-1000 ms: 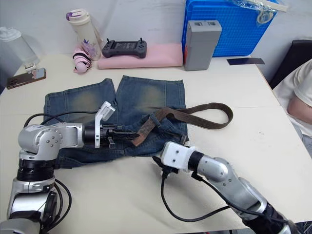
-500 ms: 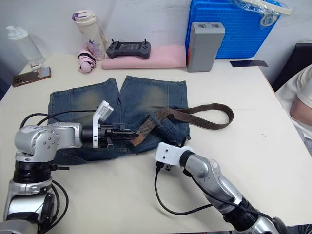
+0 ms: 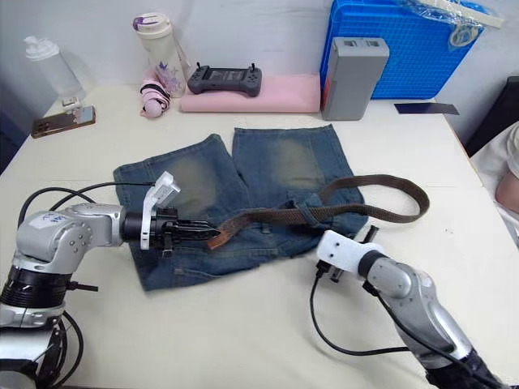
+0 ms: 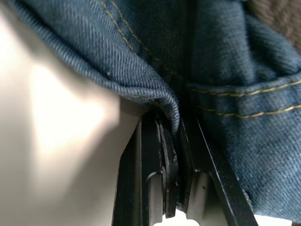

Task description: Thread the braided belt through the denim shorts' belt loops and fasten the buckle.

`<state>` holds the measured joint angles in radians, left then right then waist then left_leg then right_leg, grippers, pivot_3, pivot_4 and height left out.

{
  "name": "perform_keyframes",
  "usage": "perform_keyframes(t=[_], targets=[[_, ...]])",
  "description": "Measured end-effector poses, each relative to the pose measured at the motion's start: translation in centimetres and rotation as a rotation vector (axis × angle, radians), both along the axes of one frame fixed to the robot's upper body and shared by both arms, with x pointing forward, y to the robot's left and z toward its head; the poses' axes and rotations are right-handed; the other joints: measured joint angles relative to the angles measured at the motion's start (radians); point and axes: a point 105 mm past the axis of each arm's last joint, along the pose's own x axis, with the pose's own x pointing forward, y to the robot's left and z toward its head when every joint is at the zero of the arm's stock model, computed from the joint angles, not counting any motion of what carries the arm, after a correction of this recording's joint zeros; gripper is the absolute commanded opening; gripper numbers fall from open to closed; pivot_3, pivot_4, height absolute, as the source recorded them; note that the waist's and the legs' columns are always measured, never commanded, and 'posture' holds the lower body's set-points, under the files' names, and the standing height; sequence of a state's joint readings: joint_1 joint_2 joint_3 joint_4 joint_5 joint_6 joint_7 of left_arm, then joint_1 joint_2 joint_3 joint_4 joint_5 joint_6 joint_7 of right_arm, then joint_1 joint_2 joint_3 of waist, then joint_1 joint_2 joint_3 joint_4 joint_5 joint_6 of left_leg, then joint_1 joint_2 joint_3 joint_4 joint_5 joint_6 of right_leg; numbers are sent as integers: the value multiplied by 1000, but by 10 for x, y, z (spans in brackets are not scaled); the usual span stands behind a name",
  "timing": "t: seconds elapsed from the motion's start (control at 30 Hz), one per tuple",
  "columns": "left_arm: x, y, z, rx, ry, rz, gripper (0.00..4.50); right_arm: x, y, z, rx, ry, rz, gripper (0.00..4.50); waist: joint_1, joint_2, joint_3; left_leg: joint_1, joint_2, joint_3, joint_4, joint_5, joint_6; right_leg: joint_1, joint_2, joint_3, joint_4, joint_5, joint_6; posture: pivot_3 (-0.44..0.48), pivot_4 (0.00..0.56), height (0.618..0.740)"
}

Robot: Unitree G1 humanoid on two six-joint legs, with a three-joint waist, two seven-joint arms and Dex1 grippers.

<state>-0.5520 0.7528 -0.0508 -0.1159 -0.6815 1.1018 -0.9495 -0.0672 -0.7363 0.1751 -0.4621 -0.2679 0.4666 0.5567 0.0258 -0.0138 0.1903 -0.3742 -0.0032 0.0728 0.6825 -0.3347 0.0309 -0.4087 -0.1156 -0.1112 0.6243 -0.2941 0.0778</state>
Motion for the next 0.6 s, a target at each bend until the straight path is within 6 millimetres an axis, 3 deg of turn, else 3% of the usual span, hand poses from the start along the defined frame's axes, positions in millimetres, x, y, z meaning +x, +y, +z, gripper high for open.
perform_keyframes(t=[0.23,0.37,0.53,0.57,0.6], targets=[[-11,-14,2,-35,-14,-70,0,3,11,2,164,42,-52,29,-6,0,0,0,1,0,0,0,0,0,1,0,1,0,0,0,150,724],[-15,-14,-1,-47,5,-80,0,-4,16,10,316,111,-63,1540,-8,0,0,0,2,0,0,0,0,-1,1,0,2,0,-1,0,150,724],[-19,-16,2,-76,14,-94,0,-23,12,49,593,241,-15,4138,-5,0,0,0,2,-1,0,0,0,0,1,0,1,0,-1,0,150,724],[-19,-17,2,-81,15,-96,0,-27,13,56,631,259,5,4437,-6,0,0,1,2,-1,0,0,0,0,1,0,1,0,-1,0,150,724],[-20,-18,3,-92,21,-100,0,-32,15,63,685,294,34,4437,-6,0,0,1,2,-1,0,0,0,0,1,0,1,0,-1,0,150,724]])
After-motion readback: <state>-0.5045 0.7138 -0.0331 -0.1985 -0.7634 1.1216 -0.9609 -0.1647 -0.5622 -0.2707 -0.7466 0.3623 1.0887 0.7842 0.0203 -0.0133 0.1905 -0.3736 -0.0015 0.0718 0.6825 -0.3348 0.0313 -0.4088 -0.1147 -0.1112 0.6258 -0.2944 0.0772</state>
